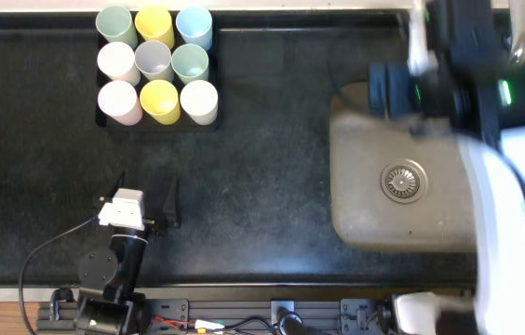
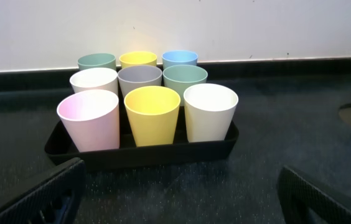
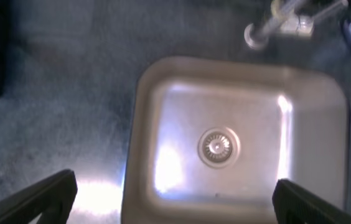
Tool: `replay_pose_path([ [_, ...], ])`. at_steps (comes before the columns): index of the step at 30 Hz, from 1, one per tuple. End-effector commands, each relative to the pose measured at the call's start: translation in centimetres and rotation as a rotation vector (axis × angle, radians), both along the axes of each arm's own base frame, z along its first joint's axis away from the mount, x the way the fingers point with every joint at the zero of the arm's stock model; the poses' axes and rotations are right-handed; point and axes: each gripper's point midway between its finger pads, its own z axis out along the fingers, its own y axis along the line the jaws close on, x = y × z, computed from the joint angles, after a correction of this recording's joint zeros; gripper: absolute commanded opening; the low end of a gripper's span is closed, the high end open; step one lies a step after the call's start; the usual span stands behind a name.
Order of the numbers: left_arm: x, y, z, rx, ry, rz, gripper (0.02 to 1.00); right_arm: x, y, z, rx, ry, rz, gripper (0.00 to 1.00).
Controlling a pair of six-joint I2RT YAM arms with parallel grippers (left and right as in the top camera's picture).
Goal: Store Cups
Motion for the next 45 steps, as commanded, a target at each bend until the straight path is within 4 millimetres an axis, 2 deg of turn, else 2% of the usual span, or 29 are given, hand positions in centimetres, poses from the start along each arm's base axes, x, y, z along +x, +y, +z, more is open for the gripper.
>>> replay_pose_path([
  [1,0.0,-0.1,0.0,0.021,-0.007,-0.005,0.998,-5.6,0.0,-2.6,0.116,-0.111,-0.046,0.998],
  [4,0.0,-0.1,0.0,0.021,-0.007,-0.005,0.998,-6.1,-1.0,-3.5,0.095,-0.361,-0.051,0.998],
  [8,0.0,-0.1,0.0,0.021,-0.007,-0.005,0.998,-5.8,-2.1,-1.9,0.078,-0.799,-0.055,0.998],
  [11,0.0,-0.1,0.0,0.021,-0.007,-0.005,0.998,-6.5,-2.3,-2.4,0.052,-0.950,-0.034,0.998],
  [16,0.0,-0.1,0.0,0.021,-0.007,-0.005,0.998,-7.4,-2.4,-6.4,0.052,-0.939,-0.034,0.996],
  [22,0.0,-0.1,0.0,0.021,-0.007,-0.004,0.998,-6.8,-2.3,-11.3,0.042,-0.872,-0.031,0.998],
  [28,0.0,-0.1,0.0,0.021,-0.007,-0.004,0.998,-6.0,-2.2,-13.5,0.047,-0.911,-0.033,0.996],
  [33,0.0,-0.1,0.0,0.021,-0.007,-0.004,0.998,-6.2,-2.3,-16.2,0.040,-0.869,-0.033,0.998],
  [41,0.0,-0.1,0.0,0.021,-0.007,-0.004,0.998,-6.8,-2.3,-12.9,0.065,-1.023,-0.037,0.998],
  [45,0.0,-0.1,0.0,0.021,-0.007,-0.004,0.998,-6.8,-2.4,-12.8,0.063,-1.027,-0.041,0.998],
])
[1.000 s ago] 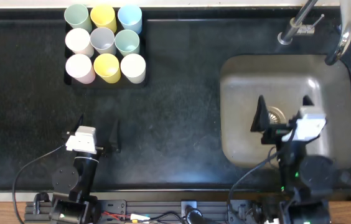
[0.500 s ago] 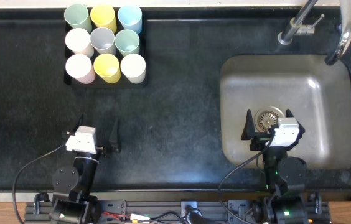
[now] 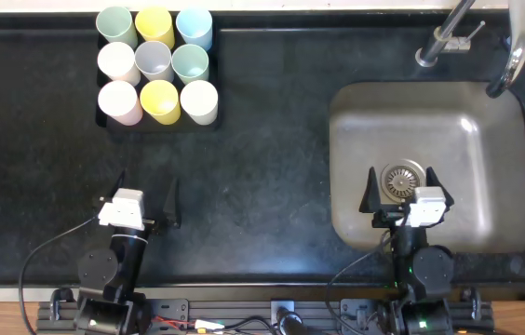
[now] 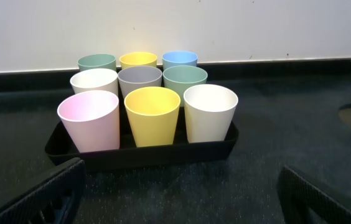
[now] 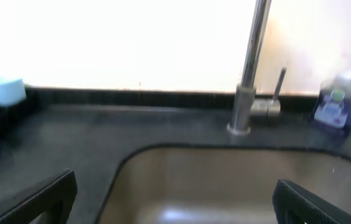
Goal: Store Cups
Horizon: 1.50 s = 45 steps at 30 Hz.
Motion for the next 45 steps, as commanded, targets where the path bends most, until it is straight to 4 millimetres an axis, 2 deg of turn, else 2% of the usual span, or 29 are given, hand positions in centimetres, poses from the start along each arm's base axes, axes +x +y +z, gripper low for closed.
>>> replay_pose_path([
  [1,0.0,-0.1,0.0,0.020,-0.007,-0.004,0.998,-0.1,-0.4,0.3,-0.001,-0.014,-0.017,0.996],
  [8,0.0,-0.1,0.0,0.020,-0.007,-0.004,0.998,0.0,-2.0,0.2,0.003,-0.011,-0.076,0.998],
  [15,0.0,-0.1,0.0,0.020,-0.007,-0.005,0.998,0.0,-1.3,0.0,0.086,-0.003,-0.036,0.996],
  [22,0.0,-0.1,0.0,0.020,-0.007,-0.004,0.998,0.0,0.3,-0.1,0.089,0.005,0.058,0.998],
  [45,0.0,-0.1,0.0,0.020,-0.007,-0.004,1.000,0.0,0.2,-0.1,0.096,0.005,0.052,0.998],
])
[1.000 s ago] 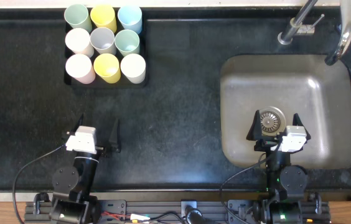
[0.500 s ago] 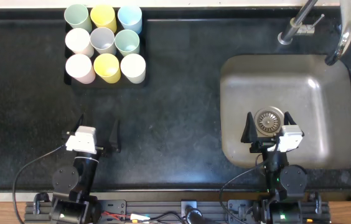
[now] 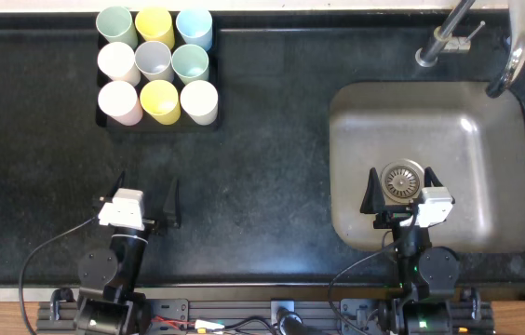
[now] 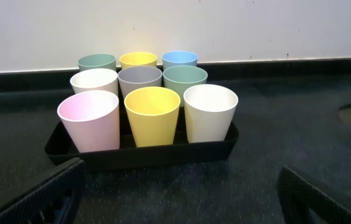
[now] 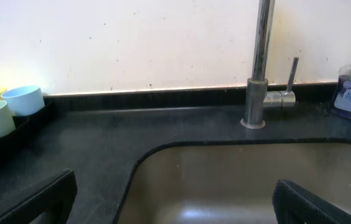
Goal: Store Cups
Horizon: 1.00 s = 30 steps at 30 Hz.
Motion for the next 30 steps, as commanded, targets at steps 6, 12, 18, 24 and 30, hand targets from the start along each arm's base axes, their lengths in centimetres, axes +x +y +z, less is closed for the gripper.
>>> replay_pose_path([
  [6,-0.04,-0.10,-0.01,0.020,-0.006,-0.005,0.998,-0.05,0.11,0.22,0.007,-0.013,0.007,0.996],
  [12,-0.04,-0.09,-0.01,0.021,-0.006,-0.004,0.998,-0.05,0.11,0.22,0.007,-0.013,0.007,0.998],
  [18,-0.05,-0.22,0.03,0.020,-0.009,-0.009,0.998,-0.05,0.13,0.22,0.007,-0.013,0.008,0.998],
  [24,0.01,0.17,-0.02,0.021,-0.006,0.007,0.998,-0.05,0.13,0.23,0.007,-0.014,0.008,0.998],
  [30,0.01,0.21,-0.02,0.021,-0.006,0.008,0.998,-0.05,0.13,0.21,0.007,-0.013,0.008,0.998],
])
